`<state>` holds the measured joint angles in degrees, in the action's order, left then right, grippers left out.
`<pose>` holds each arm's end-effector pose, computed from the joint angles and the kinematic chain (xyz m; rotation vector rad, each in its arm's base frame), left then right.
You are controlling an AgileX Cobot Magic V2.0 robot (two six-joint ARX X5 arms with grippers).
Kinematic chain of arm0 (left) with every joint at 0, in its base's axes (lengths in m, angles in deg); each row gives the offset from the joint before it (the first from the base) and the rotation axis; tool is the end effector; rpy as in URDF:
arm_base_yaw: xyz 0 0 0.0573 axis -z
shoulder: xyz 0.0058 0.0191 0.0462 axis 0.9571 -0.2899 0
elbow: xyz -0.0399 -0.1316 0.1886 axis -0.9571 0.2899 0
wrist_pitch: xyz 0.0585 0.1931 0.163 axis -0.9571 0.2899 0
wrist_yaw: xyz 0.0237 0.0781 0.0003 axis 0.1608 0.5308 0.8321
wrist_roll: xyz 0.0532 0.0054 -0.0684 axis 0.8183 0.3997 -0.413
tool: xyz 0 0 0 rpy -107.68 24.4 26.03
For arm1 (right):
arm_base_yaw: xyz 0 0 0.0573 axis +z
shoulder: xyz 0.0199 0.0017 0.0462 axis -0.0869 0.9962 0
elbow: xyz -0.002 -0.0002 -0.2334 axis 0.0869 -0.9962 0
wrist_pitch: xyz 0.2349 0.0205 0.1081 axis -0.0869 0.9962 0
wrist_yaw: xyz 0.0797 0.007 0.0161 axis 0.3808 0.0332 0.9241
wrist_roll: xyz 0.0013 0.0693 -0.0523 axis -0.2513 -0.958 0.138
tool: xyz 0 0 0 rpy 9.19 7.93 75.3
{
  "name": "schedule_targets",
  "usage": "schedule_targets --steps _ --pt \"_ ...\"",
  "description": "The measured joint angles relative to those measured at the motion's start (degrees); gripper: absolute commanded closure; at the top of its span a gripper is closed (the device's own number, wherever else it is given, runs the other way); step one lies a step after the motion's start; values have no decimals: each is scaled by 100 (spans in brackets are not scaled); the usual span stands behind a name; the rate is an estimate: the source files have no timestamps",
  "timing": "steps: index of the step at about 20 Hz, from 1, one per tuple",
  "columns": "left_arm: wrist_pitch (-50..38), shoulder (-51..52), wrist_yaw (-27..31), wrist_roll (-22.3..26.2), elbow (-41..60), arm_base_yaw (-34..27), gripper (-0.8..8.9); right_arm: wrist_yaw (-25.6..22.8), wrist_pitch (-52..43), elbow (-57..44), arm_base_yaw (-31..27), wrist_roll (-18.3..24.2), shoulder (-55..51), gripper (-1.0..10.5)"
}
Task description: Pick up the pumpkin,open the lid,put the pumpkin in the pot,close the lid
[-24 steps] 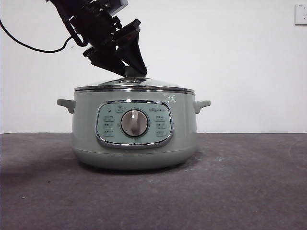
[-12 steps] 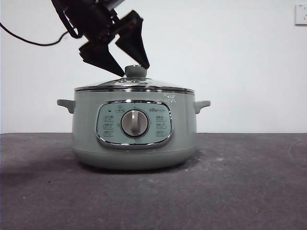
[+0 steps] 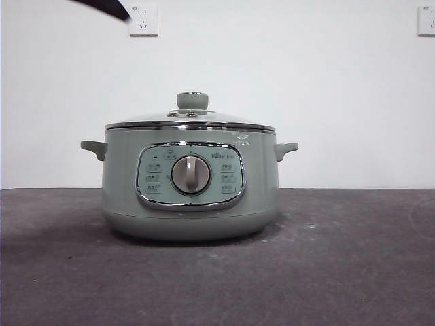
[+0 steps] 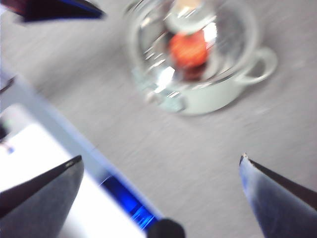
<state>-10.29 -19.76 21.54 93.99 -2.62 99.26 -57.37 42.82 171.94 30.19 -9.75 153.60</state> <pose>0.2575 -0.1548 0.3347 0.1991 0.6542 -0.8389 0.1579 0.1292 0.3877 -0.2064 0.8094 0.7828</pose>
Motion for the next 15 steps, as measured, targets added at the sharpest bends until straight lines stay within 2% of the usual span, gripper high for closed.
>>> schedule_targets --steps 1,3,4,5,6,15 --pt "275 221 -146 0 0 0 322 122 61 0 0 9 39 475" --pt "748 669 -378 2 0 0 636 317 90 0 0 35 90 660" --pt "942 868 -422 0 0 0 819 348 92 0 2 46 109 796" --pt "1075 999 -428 0 0 0 816 352 94 0 7 70 125 924" --pt "1187 1121 -431 0 0 0 819 352 94 0 7 116 142 955" --pt "1276 1311 -398 0 0 0 817 350 94 0 7 164 144 946"
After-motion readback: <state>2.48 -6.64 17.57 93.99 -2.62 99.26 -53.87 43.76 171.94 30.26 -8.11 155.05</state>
